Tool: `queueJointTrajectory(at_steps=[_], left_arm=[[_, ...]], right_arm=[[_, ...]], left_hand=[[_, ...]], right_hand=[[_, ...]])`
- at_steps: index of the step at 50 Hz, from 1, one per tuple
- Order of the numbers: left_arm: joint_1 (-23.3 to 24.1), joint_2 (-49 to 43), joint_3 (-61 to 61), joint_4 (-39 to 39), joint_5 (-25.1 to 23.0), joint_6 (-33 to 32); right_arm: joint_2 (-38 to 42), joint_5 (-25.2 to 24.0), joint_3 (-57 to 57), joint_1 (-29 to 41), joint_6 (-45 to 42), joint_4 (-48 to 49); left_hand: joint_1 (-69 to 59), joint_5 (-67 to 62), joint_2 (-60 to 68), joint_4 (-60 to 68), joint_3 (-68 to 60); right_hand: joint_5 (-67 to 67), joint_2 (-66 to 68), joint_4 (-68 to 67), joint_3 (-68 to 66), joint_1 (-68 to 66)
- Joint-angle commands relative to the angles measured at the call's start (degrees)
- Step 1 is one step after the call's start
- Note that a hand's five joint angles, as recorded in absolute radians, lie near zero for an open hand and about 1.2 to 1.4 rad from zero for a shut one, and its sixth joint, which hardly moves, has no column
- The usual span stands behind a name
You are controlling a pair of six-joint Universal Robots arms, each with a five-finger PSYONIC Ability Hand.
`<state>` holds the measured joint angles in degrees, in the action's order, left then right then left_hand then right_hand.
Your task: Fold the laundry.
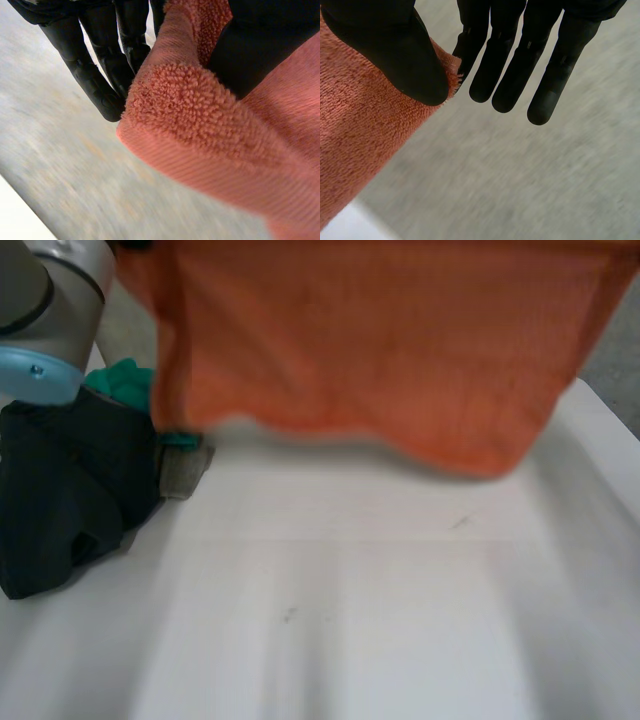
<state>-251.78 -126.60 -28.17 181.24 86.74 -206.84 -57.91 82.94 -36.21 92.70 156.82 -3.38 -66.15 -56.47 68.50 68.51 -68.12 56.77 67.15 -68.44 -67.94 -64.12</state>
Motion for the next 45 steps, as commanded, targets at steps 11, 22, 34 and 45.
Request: queueJointTrajectory(at_steps=[11,22,34,45], left_arm=[[-1.78,0.04,-24.02,5.0,-2.18,1.89],[-1.7,-6.19,-38.18,5.0,-4.65,-8.91],[-3.1,-8.75,-41.17,4.3,-4.82,-14.55],[-2.58,-6.64,-44.77,3.16,-4.82,-16.31]], right_arm=[[-3.53,-5.59,-24.42,-0.07,-0.99,5.93],[2.8,-7.17,-37.43,-1.91,-9.68,-1.01],[2.36,-8.76,-43.59,-5.25,-14.96,-2.6],[1.84,-8.58,-43.33,-5.87,-15.05,-2.86]], left_hand=[[-7.48,-7.16,5.13,5.13,-5.51],[4.46,4.78,-6.81,-6.82,6.43],[22.78,23.11,-25.13,-25.14,24.76],[-13.85,-13.53,11.5,11.49,-11.88]], right_hand=[[13.23,12.85,-11.56,-12.06,-15.88],[13.23,12.85,-11.56,-12.06,-15.88],[13.23,12.85,-11.56,-12.06,-15.88],[13.23,12.85,-11.56,-12.06,-15.88]])
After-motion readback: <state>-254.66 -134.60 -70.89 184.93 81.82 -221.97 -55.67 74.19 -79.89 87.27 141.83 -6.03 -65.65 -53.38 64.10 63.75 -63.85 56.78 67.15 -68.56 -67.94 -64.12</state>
